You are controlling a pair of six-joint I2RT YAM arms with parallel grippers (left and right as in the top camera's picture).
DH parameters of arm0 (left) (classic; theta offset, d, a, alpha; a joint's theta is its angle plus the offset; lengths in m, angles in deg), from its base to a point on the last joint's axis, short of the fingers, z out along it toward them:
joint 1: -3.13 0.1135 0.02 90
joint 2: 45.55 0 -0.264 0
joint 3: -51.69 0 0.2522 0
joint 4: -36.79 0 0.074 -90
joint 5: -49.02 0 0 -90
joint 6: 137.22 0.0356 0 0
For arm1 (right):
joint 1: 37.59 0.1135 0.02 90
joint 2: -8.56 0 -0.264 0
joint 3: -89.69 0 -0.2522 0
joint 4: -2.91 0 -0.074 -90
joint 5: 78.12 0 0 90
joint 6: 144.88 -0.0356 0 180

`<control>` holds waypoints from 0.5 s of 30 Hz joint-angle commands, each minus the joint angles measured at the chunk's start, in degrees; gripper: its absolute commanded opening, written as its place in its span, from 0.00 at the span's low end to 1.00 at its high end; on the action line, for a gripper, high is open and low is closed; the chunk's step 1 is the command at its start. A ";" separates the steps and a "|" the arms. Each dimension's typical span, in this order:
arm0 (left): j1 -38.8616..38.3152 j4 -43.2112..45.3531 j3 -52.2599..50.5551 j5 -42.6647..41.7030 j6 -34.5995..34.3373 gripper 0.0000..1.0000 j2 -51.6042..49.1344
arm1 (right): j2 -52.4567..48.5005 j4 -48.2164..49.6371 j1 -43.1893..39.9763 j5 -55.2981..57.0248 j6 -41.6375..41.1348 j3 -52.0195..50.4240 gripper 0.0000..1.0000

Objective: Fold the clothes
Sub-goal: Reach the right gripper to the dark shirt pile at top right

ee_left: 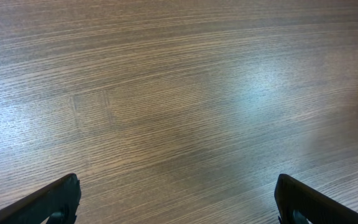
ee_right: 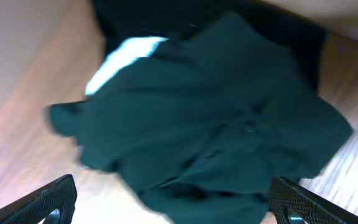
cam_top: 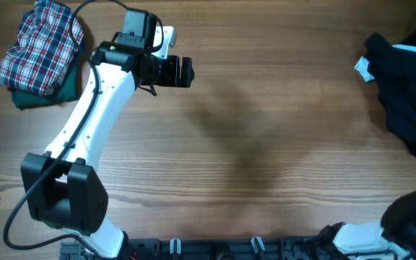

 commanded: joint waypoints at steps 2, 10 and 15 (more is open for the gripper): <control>0.09 0.07 0.96 0.50 -0.55 1.00 0.28 | -4.90 0.72 -4.20 -2.47 -0.50 -0.31 0.99; 0.09 0.00 0.96 0.50 -0.55 1.00 0.28 | -8.37 5.31 -8.31 -8.44 5.42 -0.31 0.95; 0.09 0.17 0.96 0.50 -0.52 1.00 0.26 | -9.94 9.01 -9.14 -12.37 9.81 -0.31 0.95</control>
